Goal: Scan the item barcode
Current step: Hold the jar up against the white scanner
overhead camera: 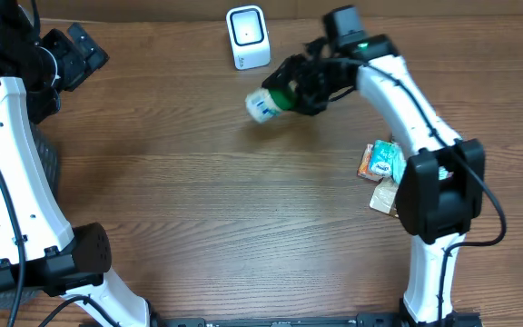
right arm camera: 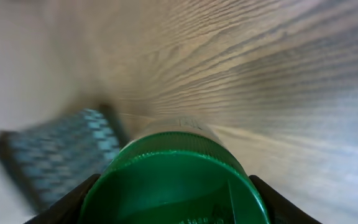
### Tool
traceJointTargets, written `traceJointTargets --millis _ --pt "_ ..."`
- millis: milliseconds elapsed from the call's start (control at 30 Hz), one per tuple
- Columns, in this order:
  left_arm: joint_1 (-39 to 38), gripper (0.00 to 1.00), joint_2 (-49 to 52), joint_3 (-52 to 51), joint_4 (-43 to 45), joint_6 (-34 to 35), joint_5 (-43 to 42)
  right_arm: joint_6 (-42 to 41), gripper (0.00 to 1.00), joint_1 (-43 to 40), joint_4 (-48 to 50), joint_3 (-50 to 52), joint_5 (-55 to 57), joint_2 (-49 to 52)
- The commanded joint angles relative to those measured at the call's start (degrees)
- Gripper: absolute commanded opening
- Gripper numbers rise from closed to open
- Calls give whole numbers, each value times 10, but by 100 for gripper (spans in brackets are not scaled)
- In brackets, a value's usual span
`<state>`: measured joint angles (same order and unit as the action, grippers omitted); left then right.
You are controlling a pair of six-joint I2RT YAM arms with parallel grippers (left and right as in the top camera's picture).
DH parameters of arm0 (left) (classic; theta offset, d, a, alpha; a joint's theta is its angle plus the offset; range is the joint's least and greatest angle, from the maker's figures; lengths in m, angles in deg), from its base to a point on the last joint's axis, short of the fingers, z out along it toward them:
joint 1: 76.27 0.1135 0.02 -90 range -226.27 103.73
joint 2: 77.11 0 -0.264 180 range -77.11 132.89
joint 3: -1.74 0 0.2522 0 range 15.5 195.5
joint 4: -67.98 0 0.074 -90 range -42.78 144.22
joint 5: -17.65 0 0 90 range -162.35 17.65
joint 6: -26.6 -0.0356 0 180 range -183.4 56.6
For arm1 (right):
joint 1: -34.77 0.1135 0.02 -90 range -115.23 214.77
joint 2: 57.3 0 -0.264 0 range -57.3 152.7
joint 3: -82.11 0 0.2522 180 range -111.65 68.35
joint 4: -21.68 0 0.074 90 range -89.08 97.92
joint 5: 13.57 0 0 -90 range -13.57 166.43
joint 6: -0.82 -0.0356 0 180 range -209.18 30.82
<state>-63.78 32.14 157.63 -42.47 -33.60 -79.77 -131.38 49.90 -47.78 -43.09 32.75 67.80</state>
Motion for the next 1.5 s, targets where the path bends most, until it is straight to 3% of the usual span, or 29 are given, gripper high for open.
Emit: traceJointTargets --millis 0,400,667,800,867,1000,1233,1300,1467 --pt "-1 100 2 5 -1 -7 6 -117 34 -20 3 -16 -136 -7" --pt "-1 100 2 5 -1 -7 6 -149 26 -47 2 -16 -230 -7" --pt "-1 100 2 5 -1 -7 6 -143 25 -47 3 -16 -225 -7" --pt "-1 99 2 5 -1 -7 6 -50 27 -41 3 -16 -171 -7" --pt "-1 100 2 5 -1 -7 6 77 30 -26 3 -16 -136 -7" --pt "-1 100 2 5 -1 -7 6 217 31 -2 3 -16 -66 -7" --pt "-1 99 2 5 -1 -7 6 247 31 34 44 -15 270 -7" --pt "-1 100 2 5 -1 -7 6 263 37 47 84 -15 348 -7" --pt "-1 100 2 5 -1 -7 6 338 38 64 201 -14 421 -7"
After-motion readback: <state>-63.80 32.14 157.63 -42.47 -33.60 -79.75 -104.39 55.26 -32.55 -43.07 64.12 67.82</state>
